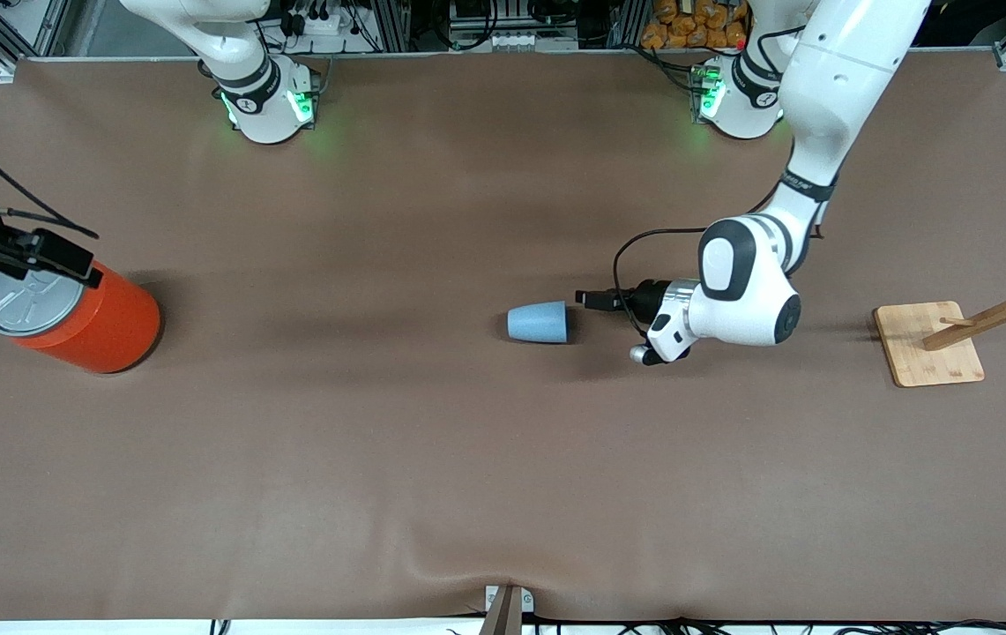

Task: Flip cup
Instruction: 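Close the left gripper around the lying blue cup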

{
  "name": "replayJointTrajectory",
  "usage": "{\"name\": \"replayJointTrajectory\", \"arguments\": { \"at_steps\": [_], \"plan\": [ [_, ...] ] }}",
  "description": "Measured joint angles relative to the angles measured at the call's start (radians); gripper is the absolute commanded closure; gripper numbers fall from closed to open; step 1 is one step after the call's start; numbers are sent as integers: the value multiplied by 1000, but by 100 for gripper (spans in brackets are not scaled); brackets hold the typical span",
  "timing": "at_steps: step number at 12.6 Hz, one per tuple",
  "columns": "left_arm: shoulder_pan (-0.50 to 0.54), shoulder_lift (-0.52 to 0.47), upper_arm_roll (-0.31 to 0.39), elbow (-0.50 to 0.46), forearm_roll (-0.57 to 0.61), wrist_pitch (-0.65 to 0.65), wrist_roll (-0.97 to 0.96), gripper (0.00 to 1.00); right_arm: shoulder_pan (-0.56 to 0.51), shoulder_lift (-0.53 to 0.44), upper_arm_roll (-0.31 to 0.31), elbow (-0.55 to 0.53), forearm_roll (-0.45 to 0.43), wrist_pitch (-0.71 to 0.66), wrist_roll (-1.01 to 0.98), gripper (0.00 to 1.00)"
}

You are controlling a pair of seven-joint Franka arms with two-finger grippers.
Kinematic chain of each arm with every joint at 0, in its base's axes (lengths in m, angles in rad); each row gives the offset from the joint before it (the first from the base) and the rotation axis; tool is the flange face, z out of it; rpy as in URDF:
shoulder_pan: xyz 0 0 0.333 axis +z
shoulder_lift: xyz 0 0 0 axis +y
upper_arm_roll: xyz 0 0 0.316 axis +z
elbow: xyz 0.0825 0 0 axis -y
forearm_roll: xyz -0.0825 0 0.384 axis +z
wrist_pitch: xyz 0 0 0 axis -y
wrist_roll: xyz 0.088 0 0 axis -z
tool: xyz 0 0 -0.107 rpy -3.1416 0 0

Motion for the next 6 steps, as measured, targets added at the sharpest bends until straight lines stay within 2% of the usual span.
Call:
{"name": "replayJointTrajectory", "arguments": {
  "at_steps": [3,4,6],
  "plan": [
    [-2,27,-1,1,-123,28,108,0,1,-192,-14,-262,1,102,0,0],
    [-6,33,-3,1,-140,39,119,0,1,-226,-24,-293,1,113,0,0],
    [-21,48,-7,7,-172,62,125,0,1,-230,-53,-268,1,113,-9,0]
  ]
}}
